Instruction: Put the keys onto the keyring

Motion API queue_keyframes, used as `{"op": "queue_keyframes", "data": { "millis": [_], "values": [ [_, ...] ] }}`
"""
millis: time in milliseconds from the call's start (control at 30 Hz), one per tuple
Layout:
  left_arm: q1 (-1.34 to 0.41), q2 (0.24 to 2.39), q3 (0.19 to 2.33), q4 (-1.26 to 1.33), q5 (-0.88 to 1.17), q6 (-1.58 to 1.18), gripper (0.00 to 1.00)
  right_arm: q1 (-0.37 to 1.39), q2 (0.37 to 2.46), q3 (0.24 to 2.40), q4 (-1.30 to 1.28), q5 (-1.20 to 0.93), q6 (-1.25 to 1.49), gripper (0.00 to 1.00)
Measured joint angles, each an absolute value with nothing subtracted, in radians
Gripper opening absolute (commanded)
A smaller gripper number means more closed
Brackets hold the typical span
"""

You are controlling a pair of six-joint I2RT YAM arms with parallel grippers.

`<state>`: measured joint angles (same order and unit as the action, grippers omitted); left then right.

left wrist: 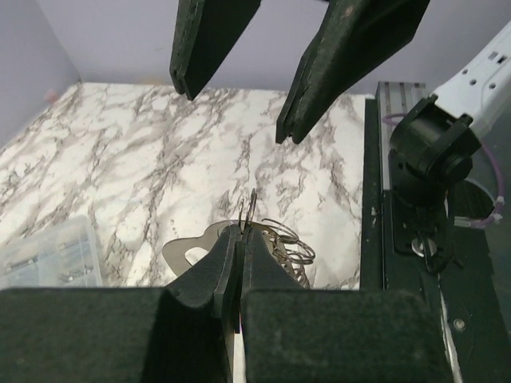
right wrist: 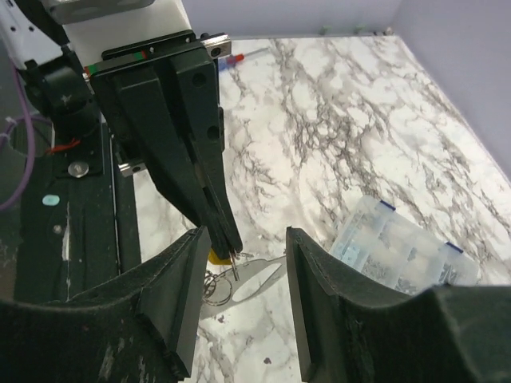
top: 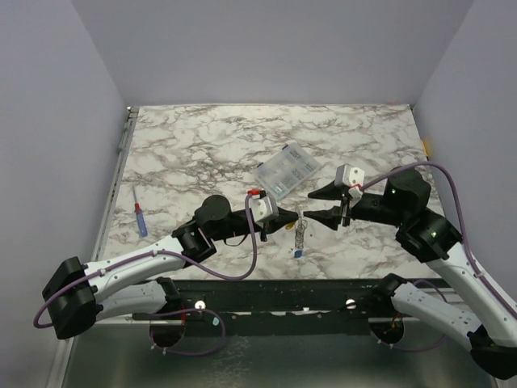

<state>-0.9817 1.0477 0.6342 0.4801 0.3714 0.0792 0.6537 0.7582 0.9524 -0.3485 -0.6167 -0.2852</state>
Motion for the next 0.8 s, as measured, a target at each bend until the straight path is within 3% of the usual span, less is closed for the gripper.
{"op": "queue_keyframes", "data": {
  "millis": [367, 800],
  "values": [
    [-0.982, 1.048, 0.653, 0.379, 0.358, 0.127, 0.00, 0.655, 0.875, 1.062, -0.603, -0.638, -0.413, 0.47],
    [-0.982, 1.064, 0.664, 0.357, 0.359, 0.129, 0.00, 0.663, 0.965, 1.062, -0.631, -0.641, -0.487, 0.42]
  ]
}}
